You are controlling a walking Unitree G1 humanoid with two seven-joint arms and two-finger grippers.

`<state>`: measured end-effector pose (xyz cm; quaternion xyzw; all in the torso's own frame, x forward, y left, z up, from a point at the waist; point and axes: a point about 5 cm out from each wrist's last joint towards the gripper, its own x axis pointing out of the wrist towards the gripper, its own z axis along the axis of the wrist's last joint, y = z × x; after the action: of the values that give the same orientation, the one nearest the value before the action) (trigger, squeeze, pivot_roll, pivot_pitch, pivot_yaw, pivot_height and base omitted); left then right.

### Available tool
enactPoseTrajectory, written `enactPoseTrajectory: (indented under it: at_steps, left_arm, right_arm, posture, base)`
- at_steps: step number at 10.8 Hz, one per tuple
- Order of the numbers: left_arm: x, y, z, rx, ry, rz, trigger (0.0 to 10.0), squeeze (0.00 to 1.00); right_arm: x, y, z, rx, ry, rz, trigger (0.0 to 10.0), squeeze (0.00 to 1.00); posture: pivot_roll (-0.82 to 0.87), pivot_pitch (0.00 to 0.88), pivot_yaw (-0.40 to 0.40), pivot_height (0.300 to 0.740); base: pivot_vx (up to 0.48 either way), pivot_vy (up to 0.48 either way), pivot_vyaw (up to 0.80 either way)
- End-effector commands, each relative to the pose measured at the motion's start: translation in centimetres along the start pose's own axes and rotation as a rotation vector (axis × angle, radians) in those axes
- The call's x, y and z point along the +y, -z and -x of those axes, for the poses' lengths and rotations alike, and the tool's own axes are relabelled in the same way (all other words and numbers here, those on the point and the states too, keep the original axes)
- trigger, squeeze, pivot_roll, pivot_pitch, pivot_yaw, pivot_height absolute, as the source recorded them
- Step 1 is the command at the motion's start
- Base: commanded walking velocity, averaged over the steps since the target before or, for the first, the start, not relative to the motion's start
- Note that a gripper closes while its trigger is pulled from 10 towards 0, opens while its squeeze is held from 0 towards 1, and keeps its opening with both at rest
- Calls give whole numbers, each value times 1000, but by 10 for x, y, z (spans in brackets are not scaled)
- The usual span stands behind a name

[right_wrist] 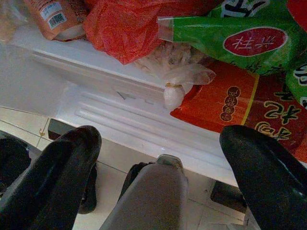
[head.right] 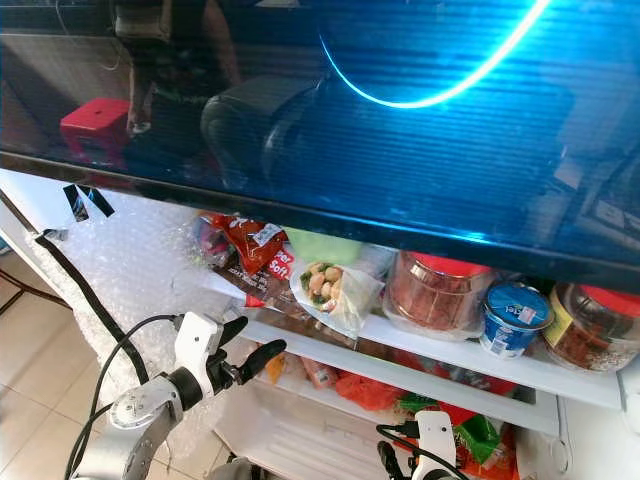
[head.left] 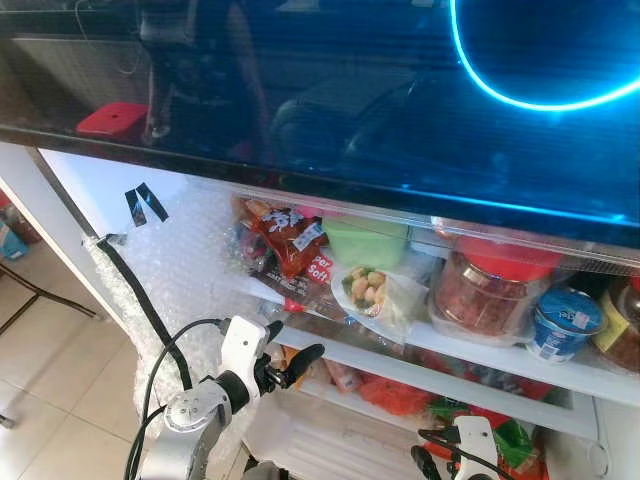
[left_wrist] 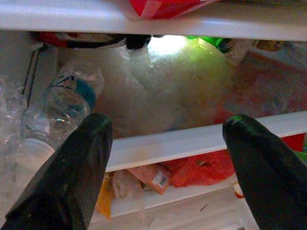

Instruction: Restocking fridge

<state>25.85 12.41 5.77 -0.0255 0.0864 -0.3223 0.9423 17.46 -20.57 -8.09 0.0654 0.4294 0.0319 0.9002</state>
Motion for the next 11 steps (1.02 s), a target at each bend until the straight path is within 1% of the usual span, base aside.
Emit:
enactPoseTrajectory:
  at_steps: [1,2,11]
  left_arm:
    - [2,1,3,12,-6,2,10000,0]
    - [2,1,3,14,-6,1,10000,0]
    - [3,1,2,17,-13,-9,10000,0]
  right_arm:
    - [0,-1,-1,5,3,-4,10000,0]
    - [0,-1,-1,5,3,-5,10000,0]
    - [1,0,-1,4,1,-6,10000,0]
  posture:
    - [14,0,58,677]
    - [16,0,58,677]
    - [14,0,61,677]
  base:
    - [0,0,0]
    - [0,0,0]
    - [-308,0,0]
